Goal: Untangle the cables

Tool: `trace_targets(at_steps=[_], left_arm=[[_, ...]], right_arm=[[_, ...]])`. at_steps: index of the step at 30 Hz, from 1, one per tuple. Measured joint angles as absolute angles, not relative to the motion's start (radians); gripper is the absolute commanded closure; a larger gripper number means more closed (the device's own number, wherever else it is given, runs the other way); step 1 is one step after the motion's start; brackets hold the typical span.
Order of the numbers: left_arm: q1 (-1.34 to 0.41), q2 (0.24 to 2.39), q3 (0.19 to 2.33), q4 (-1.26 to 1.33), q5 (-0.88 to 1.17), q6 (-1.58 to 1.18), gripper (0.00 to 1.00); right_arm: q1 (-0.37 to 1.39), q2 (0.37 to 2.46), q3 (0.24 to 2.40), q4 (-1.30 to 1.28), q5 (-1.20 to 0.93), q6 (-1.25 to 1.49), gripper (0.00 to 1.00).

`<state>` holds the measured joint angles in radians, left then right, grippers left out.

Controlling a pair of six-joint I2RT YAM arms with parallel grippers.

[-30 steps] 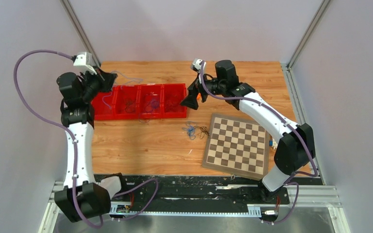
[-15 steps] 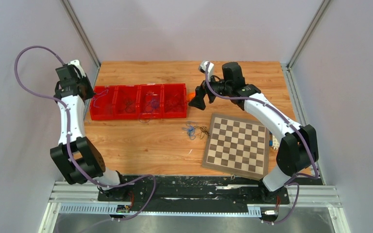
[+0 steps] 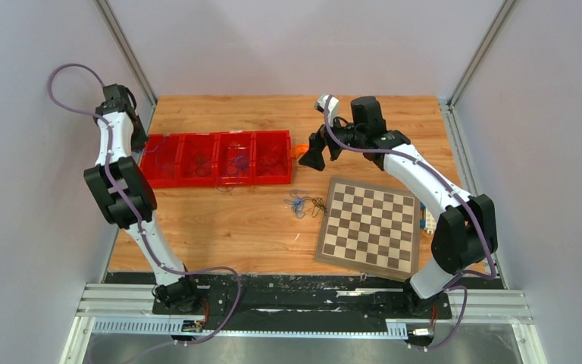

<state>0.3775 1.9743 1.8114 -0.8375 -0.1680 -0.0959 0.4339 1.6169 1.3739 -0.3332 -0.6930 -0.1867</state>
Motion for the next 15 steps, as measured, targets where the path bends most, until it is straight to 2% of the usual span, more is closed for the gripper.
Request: trace_targets(at_steps=[7, 11, 15], left_arm=[[0.323, 2.104, 1.96, -0.884, -0.124, -0.112, 1.0], [0.306, 2.104, 1.953, -0.836, -0.043, -0.126, 1.0], [0.303, 2.086, 1.856, -0.719, 0.055, -0.133, 1.0]], right_arm=[[0.422, 1.617, 1.375, -0.352, -0.693, -0.186, 0.0], [0.419, 1.617, 1.375, -0.36, -0.693, -0.185, 0.0], [0.417, 1.617, 1.375, -0.361, -0.693, -0.185, 0.0]])
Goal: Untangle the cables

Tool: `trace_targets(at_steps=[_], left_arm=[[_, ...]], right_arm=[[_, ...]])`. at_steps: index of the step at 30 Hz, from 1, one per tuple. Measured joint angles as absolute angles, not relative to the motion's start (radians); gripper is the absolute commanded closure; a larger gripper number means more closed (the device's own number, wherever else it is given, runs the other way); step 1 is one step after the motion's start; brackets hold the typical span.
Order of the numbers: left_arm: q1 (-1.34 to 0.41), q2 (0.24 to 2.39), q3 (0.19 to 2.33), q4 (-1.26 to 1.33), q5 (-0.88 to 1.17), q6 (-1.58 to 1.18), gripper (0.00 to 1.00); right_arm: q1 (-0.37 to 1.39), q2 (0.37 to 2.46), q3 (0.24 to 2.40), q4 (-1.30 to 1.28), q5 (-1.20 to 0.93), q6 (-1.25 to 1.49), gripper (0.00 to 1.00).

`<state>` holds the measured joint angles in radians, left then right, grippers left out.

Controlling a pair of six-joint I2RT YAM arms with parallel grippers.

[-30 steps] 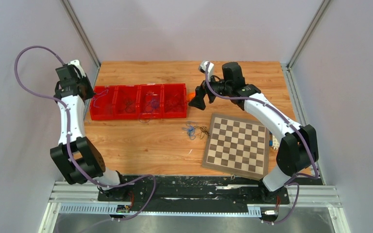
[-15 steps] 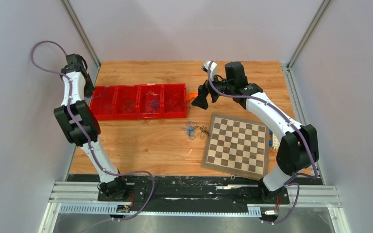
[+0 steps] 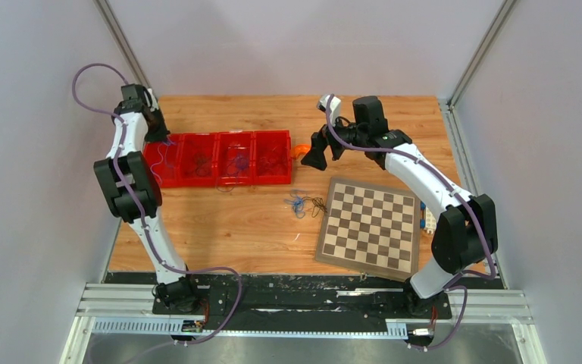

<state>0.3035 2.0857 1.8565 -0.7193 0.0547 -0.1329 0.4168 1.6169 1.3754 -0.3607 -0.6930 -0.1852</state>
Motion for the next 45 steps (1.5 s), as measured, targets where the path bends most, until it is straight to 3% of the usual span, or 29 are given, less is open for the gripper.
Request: trace_targets(at_steps=[7, 20, 32, 39, 45], left_arm=[[0.317, 2.067, 1.737, -0.562, 0.212, -0.148, 1.0], [0.317, 2.108, 2.006, -0.563, 0.307, -0.04, 1.0], [0.429, 1.978, 1.517, -0.509, 0.402, 0.024, 1.0], [0.498, 1.738, 1.413, -0.393, 0.459, 0.01, 1.0], [0.512, 1.658, 1.355, -0.322, 0.459, 0.005, 1.0]], right_arm=[[0.411, 1.617, 1.375, -0.362, -0.698, -0.185, 0.0], [0.402, 1.617, 1.372, -0.362, -0.71, -0.184, 0.0], [0.389, 1.617, 1.354, -0.364, -0.72, -0.179, 0.0], [0.388, 1.617, 1.354, -0.366, -0.735, -0.173, 0.0], [0.388, 1.617, 1.354, -0.368, -0.742, -0.168, 0.0]])
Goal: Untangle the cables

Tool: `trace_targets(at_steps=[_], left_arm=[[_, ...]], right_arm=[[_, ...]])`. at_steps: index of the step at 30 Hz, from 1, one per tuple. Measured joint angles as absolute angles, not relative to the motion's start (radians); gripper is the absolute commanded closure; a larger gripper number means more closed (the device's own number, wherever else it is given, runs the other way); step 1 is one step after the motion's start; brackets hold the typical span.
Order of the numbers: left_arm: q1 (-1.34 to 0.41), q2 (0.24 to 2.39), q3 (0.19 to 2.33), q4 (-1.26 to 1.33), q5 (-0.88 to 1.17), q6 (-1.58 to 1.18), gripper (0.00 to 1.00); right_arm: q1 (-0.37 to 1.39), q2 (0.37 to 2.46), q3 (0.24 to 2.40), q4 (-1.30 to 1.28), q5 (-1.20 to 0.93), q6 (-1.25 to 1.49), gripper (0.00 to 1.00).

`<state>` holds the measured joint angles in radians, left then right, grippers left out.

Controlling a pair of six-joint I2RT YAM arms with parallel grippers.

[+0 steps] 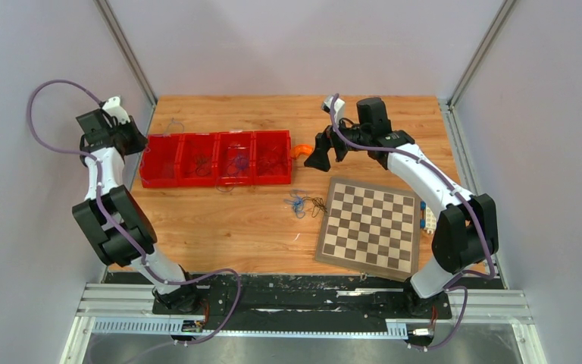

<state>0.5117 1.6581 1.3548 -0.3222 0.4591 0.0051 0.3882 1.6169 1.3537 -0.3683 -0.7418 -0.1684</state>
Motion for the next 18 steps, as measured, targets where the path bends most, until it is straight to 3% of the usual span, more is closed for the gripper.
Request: trace_targets(at_steps=[9, 18], left_arm=[[0.558, 1.631, 1.225, -0.31, 0.436, 0.002, 1.0], [0.583, 1.428, 1.2, -0.263, 0.45, -0.039, 1.0]], right_arm=[[0.388, 1.614, 1.328, -0.37, -0.744, -0.166, 0.0], [0.388, 1.597, 1.306, -0.376, -0.753, -0.166, 0.0]])
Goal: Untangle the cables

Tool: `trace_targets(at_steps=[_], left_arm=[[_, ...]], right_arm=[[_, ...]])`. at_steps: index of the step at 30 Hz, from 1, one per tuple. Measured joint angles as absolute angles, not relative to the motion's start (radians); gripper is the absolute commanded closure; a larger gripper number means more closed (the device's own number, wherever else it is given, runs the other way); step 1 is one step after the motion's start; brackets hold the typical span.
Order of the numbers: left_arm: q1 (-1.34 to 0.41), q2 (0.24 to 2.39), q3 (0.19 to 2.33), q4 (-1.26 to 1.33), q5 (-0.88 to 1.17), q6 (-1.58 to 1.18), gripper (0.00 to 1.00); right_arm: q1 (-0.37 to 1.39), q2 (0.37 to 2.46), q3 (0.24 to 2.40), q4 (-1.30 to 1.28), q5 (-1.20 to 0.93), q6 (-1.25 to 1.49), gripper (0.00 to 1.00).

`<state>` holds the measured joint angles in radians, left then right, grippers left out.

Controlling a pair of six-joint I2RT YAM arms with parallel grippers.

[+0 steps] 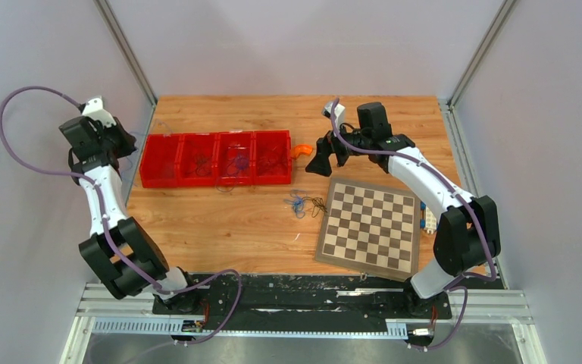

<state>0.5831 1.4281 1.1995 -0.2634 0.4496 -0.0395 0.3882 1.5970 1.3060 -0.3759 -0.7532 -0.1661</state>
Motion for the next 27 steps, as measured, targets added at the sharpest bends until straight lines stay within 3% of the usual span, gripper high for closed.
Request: trace_targets(at_steps=[16, 27], left_arm=[[0.583, 1.408, 1.241, -0.339, 0.327, -0.046, 1.0], [0.501, 1.617, 1.358, -0.53, 0.108, 0.041, 1.0]], right_arm=[[0.388, 1.597, 1.306, -0.377, -0.761, -0.167, 0.0], [0.384, 1.597, 1.306, -0.377, -0.761, -0.166, 0.0]])
